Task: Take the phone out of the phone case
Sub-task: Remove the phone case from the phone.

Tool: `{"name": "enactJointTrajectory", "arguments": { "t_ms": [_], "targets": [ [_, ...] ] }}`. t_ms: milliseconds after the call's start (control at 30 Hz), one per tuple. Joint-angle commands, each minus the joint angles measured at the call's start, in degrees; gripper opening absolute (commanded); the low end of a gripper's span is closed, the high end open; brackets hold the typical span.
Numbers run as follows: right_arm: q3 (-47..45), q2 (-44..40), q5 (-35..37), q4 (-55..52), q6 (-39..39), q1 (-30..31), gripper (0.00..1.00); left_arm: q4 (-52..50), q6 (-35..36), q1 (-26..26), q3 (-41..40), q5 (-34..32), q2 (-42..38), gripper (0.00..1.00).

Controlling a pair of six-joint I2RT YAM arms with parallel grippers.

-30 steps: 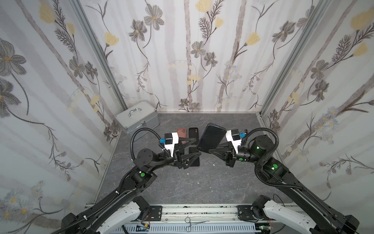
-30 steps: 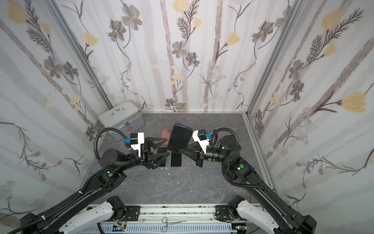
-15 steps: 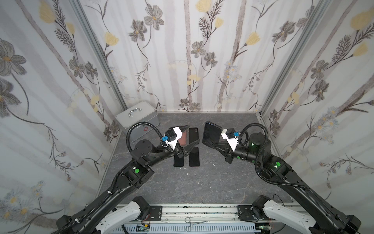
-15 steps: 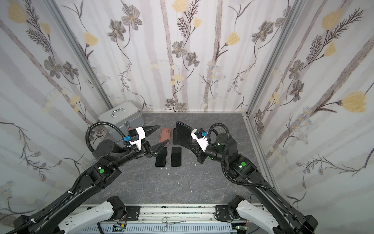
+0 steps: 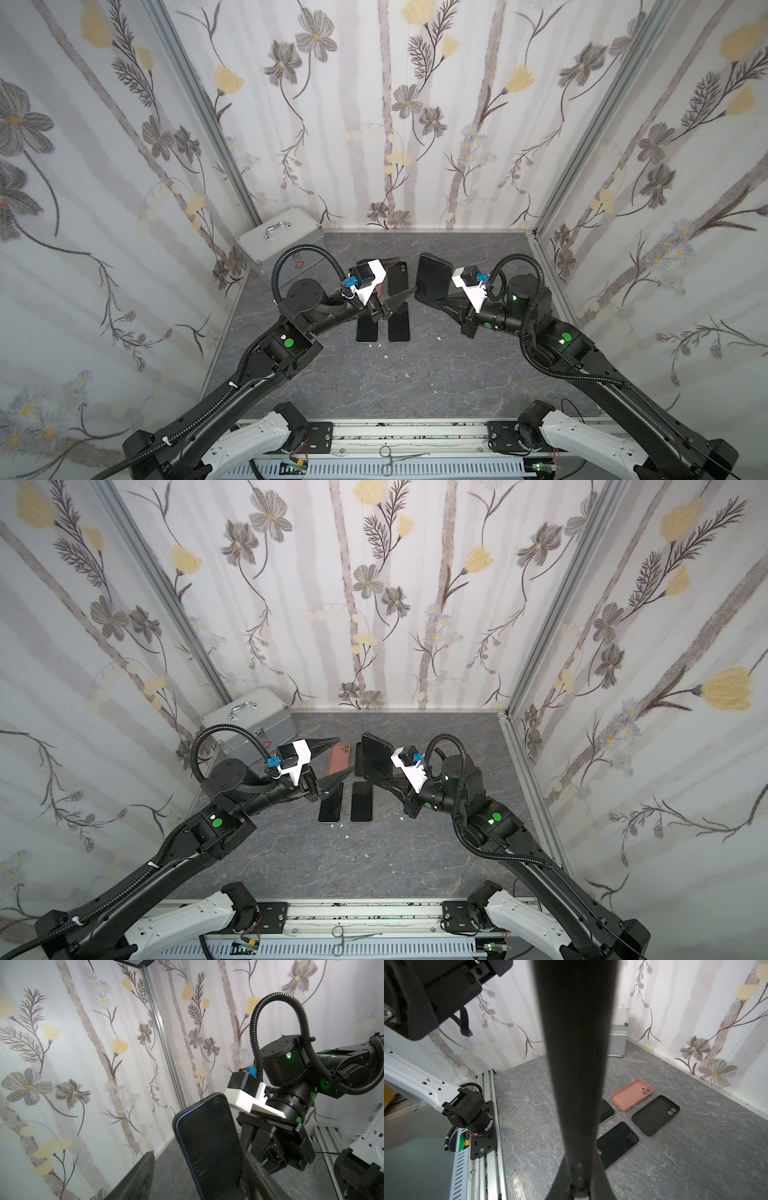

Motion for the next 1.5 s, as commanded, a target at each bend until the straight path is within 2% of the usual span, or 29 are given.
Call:
{"name": "enactJointTrajectory", "arguments": {
  "t_ms": [0,267,800,1200,1467],
  "targets": [
    [0.0,0.0,-3.0,4.7,-0.4,0.4,0.00,2.6,-0.7,0.0,-0.1,2.4,0.4,0.66],
    [0.2,0.9,-5.3,4.7,-1.1,1.1,0.00,3.8,-1.3,-0.1,0.1,3.0,1.6,0.56],
    [1.2,2.3,-7.8,3.5,-2.4,1.9,0.00,4.5,-1.5,-0.2,0.0,2.6,2.1,0.47],
    [2.4,3.1,-7.1,2.8,-3.3,3.2,0.00,4.6,-1.4,-0.1,-0.2,2.3,2.4,0.47],
    [4.0,3.8,-3.0,0.5,-5.6,5.6,0.00,4.5,-1.8,-0.1,-1.2,1.5,2.2,0.47]
  ]
}}
